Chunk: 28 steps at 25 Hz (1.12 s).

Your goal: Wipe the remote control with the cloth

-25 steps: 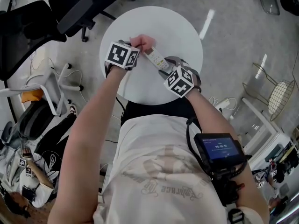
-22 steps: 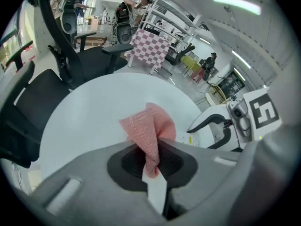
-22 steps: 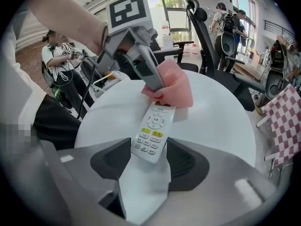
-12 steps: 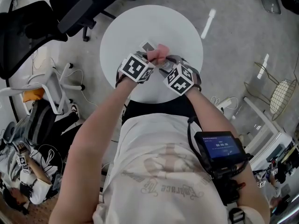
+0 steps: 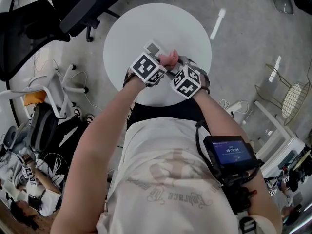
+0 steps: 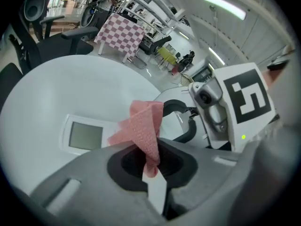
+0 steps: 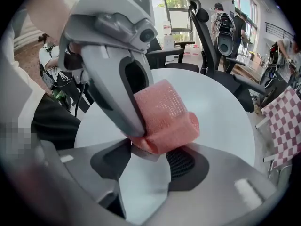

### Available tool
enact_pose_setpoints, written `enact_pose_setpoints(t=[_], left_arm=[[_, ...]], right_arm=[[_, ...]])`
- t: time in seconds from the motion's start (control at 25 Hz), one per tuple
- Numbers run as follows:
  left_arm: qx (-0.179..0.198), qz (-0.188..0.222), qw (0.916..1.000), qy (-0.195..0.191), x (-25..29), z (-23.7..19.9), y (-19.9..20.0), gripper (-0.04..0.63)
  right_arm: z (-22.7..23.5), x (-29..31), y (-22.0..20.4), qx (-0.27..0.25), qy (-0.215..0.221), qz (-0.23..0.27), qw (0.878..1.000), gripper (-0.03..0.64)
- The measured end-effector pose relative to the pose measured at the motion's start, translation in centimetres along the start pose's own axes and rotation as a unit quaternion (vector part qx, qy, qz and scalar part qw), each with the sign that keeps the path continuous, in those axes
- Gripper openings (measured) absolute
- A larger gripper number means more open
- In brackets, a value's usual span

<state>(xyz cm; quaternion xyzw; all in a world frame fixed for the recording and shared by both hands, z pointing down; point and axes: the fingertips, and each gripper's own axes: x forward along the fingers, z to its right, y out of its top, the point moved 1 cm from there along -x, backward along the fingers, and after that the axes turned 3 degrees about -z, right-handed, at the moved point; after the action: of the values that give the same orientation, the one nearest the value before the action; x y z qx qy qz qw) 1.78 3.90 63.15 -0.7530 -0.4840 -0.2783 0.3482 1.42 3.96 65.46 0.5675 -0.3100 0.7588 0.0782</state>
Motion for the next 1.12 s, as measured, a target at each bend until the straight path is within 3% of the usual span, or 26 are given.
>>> enact_pose_setpoints(t=[0.12, 0.28, 0.56, 0.92, 1.12], left_arm=[[-0.032, 0.023, 0.9983, 0.042, -1.2, -2.8, -0.1, 0.029], [-0.087, 0.061, 0.9898, 0.095, -3.7, -6.6, -0.7, 0.031], [-0.163, 0.138, 0.962, 0.17, -8.0, -11.5, -1.6, 0.031], [-0.19, 0.21, 0.948, 0.147, -8.5, -7.8, -2.9, 0.031], [-0.24, 0.262, 0.9256, 0.131, -9.2, -5.5, -4.6, 0.031]], right_arm=[[0.0, 0.0, 0.1, 0.001, 0.002, -0.001, 1.0, 0.247], [0.2, -0.1, -0.3, 0.0, 0.001, -0.004, 1.0, 0.247], [0.4, -0.2, -0.9, -0.005, 0.0, -0.017, 1.0, 0.249], [0.9, -0.9, -1.5, 0.0, -0.038, -0.028, 0.999, 0.267], [1.7, -1.0, -1.2, 0.036, -0.051, -0.045, 0.997, 0.282]])
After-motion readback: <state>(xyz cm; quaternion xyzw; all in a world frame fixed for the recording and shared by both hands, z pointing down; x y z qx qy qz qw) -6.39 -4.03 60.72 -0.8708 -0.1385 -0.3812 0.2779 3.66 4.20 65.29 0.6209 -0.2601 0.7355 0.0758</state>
